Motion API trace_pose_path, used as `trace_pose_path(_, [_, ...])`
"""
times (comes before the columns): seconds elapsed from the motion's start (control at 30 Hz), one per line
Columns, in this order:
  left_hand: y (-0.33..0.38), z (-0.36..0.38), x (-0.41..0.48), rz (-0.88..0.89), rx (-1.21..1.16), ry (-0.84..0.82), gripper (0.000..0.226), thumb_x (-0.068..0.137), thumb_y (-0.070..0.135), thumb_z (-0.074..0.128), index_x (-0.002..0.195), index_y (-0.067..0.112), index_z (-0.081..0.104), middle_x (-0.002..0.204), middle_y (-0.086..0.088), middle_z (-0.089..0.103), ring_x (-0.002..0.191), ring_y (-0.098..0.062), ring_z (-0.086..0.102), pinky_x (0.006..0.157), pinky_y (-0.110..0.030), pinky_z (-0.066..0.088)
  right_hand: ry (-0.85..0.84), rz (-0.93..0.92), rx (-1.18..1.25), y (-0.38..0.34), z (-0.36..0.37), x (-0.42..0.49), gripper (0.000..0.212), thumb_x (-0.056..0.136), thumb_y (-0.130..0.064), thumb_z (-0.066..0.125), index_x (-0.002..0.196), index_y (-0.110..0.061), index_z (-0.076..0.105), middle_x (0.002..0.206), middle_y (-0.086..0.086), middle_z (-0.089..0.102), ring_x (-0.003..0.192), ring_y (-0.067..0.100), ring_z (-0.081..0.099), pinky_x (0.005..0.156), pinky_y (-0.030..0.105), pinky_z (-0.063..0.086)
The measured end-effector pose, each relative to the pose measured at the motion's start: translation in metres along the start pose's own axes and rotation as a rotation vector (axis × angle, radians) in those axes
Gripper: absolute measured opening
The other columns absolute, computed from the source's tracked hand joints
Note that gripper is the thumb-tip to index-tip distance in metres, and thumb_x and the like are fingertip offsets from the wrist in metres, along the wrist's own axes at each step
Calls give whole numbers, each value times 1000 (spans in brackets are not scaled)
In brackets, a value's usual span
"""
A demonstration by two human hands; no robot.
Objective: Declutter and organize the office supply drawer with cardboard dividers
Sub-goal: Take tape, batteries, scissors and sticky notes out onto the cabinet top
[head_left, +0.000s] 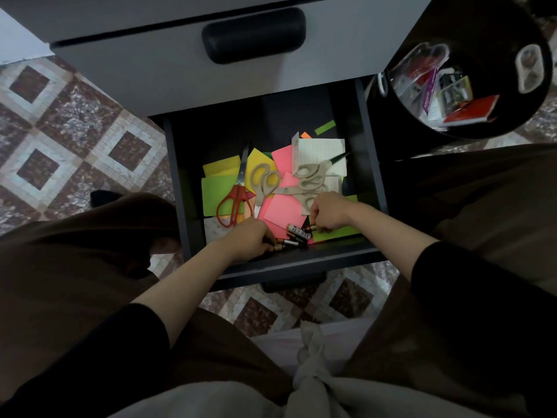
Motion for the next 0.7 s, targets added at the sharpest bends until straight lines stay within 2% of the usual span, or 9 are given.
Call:
trace_pose_path(0.1, [4, 0, 2, -9, 35, -44, 29, 89, 8, 55, 116, 6, 65, 117, -10, 65, 109, -23, 57, 87, -25, 41, 5, -1, -17, -2, -1, -2, 26, 90, -5, 49, 106, 5, 65, 111, 19, 63, 102, 30, 61, 90, 40, 50])
trace_pose_path(0.23, [7, 1, 4, -13, 98, -96, 25, 89, 9, 52, 108, 2, 66, 108, -16, 65, 100, -27, 58, 76, -25, 40, -1, 10, -22, -1, -1, -3, 26, 89, -5, 49, 106, 5, 66, 109, 18, 65, 101, 30, 62, 89, 40, 51])
trace_pose_path(0.37, [8, -1, 2, -41, 97, -119, 26, 90, 11, 52, 112, 3, 64, 113, -16, 63, 105, -28, 56, 84, -29, 43, -12, 15, -2, -2, -2, -4, 29, 88, -5, 46, 108, 5, 64, 107, 18, 67, 99, 30, 64, 87, 39, 53])
trace_pose_path(0.5, [2, -5, -1, -85, 25, -119, 26, 89, 13, 59, 113, 3, 63, 117, -14, 62, 109, -26, 55, 86, -26, 41, -13, 24, 22, -4, -3, -6, 25, 88, -5, 50, 104, 3, 67, 103, 16, 69, 84, 24, 65, 80, 34, 54])
trace_pose_path(0.6, [-1, -5, -7, -122, -3, -115, 27, 90, 18, 59, 110, 2, 63, 113, -15, 62, 104, -26, 56, 80, -25, 40, -13, 32, 88, -6, -3, -8, 21, 88, -3, 54, 104, 5, 66, 102, 18, 69, 83, 27, 66, 78, 36, 55])
trace_pose_path(0.7, [-1, -8, -14, -147, -23, -111, 28, 91, 20, 58, 111, 1, 61, 112, -15, 61, 104, -26, 55, 78, -26, 39, -11, 52, 212, -6, -3, -10, 18, 90, -1, 53, 101, 8, 64, 96, 19, 69, 74, 29, 65, 76, 38, 56])
Point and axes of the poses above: each hand's wrist, its own x-axis towards the middle knuckle, its own z-axis out of the palm, y = z × x, the point moved 2 cm from there along x, towards the middle knuckle
